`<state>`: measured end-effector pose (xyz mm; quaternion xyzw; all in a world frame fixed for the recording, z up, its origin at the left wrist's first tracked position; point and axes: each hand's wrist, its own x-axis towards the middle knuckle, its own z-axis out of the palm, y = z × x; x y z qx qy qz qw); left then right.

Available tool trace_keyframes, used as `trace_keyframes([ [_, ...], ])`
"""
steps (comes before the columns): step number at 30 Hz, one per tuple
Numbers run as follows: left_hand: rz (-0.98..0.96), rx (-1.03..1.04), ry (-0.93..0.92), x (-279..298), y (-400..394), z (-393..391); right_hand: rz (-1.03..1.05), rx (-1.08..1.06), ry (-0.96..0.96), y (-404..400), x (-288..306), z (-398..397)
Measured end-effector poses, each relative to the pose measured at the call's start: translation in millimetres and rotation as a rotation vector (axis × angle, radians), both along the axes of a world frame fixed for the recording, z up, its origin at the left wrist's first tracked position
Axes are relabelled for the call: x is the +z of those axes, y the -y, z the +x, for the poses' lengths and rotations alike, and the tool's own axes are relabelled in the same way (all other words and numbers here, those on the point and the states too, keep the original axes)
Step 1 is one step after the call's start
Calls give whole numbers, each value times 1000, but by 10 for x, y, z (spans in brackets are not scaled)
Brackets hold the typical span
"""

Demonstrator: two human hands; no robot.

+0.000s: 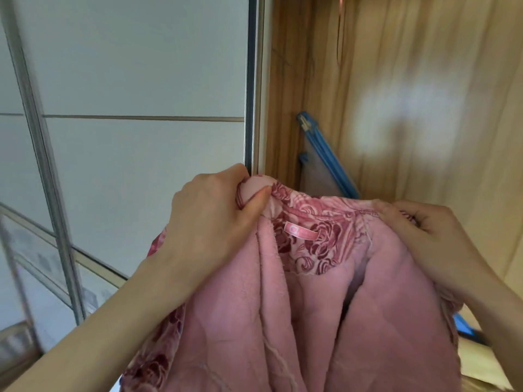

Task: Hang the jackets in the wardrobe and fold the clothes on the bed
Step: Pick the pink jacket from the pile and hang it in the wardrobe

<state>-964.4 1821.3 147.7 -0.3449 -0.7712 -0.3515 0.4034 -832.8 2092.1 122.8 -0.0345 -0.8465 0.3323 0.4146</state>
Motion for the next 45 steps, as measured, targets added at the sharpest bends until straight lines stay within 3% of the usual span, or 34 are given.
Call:
trace_keyframes([
  [15, 0, 22, 51, -52, 96, -271, 23, 16, -15, -138, -69, -213],
  [22, 81, -175, 68, 9, -164, -138, 15, -66, -43, -386, 88, 67],
  [28, 185, -332, 61, 314, -617, -57, 67, -126, -55, -707, 588, 361],
  [35, 233, -384, -44, 851, -1197, 19, 185, -284, -205, -998, 1427, 843],
  [39, 195, -362, -85, 1070, -1522, -7, 338, -401, -160, -1161, 1775, 1022],
  [45, 99, -238, -253, 1516, -1969, -4, 365, -459, -142, -1526, 2161, 1221],
])
